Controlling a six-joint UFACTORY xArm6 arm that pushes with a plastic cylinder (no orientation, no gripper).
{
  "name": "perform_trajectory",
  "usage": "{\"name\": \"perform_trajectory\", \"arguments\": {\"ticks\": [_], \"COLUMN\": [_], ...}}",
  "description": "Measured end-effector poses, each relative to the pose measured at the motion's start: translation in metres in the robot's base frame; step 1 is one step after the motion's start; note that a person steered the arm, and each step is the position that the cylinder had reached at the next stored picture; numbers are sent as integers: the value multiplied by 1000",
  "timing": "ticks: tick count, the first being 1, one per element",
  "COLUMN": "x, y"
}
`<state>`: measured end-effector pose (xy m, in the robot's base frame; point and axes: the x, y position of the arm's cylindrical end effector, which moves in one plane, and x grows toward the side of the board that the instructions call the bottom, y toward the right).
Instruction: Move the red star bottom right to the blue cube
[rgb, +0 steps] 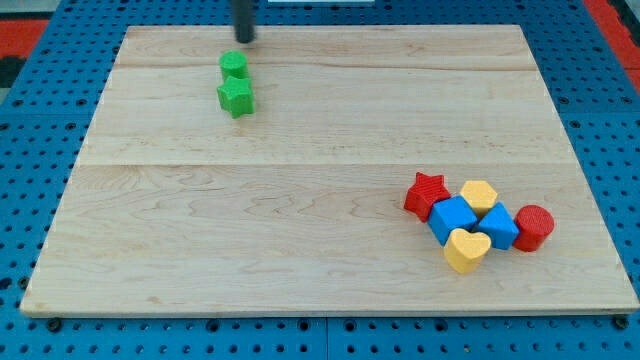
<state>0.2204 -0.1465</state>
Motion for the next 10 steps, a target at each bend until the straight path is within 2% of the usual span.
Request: {"name": "perform_trajectory", "arguments": {"ticks": [1,3,5,6,7,8,9,10], "x": [76,177,296,297,223,119,73,108], "y": [8,57,195,164,42,-15,-9,97]}}
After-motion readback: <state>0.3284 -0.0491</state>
